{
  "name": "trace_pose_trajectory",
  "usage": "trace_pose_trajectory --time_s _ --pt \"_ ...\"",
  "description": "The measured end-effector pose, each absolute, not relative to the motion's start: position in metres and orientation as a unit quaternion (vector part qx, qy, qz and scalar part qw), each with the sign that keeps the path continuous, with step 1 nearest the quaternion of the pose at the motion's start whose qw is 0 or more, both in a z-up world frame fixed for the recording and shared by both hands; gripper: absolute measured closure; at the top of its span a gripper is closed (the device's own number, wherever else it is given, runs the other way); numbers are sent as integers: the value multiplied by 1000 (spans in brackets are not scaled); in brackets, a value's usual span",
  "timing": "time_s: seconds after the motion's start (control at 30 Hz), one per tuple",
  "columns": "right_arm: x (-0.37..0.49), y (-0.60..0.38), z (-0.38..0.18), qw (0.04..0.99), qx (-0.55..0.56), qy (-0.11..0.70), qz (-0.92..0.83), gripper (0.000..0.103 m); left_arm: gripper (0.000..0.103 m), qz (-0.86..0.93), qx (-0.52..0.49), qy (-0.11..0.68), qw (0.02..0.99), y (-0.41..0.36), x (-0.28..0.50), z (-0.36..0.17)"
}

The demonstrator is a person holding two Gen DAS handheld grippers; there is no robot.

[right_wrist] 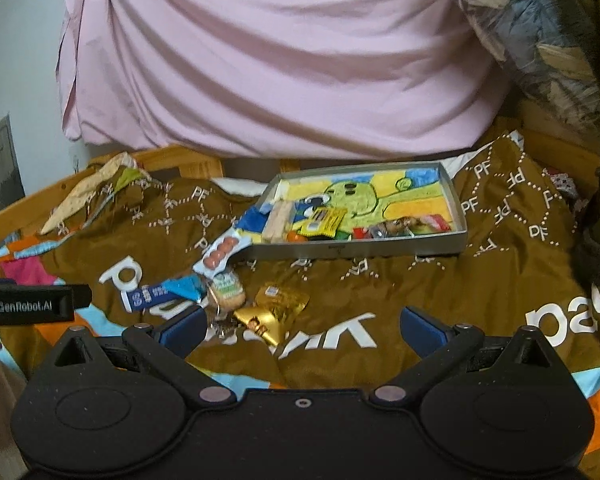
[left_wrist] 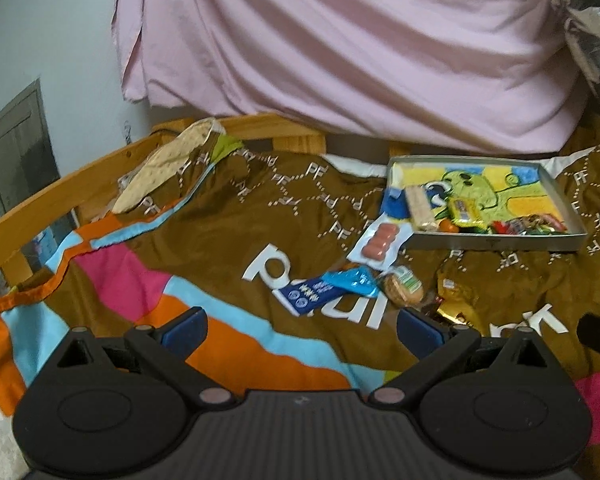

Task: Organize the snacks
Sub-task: 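Raise both tools away from the tray, then lower left tool to the blue milk-powder stick while right tool approaches the gold-wrapped snack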

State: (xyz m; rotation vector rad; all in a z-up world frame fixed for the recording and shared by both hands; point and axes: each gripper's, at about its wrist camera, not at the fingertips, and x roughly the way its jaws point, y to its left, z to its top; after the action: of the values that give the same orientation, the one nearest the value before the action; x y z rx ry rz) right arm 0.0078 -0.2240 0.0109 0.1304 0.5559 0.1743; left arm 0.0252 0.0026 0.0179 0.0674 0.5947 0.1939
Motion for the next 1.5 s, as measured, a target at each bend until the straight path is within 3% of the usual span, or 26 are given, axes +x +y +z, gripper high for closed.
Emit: trace_pose_trajectory --time_s 0.8,1.17,1.5 --pt "63 -199 -7 921 23 348 172 1 0 61 -28 399 914 25 74 5" --pt "85 -200 -12 920 22 352 169 1 0 23 37 403 914 13 112 2" --pt "108 -194 -19 919 10 354 173 1 0 11 38 419 907 18 139 -5"
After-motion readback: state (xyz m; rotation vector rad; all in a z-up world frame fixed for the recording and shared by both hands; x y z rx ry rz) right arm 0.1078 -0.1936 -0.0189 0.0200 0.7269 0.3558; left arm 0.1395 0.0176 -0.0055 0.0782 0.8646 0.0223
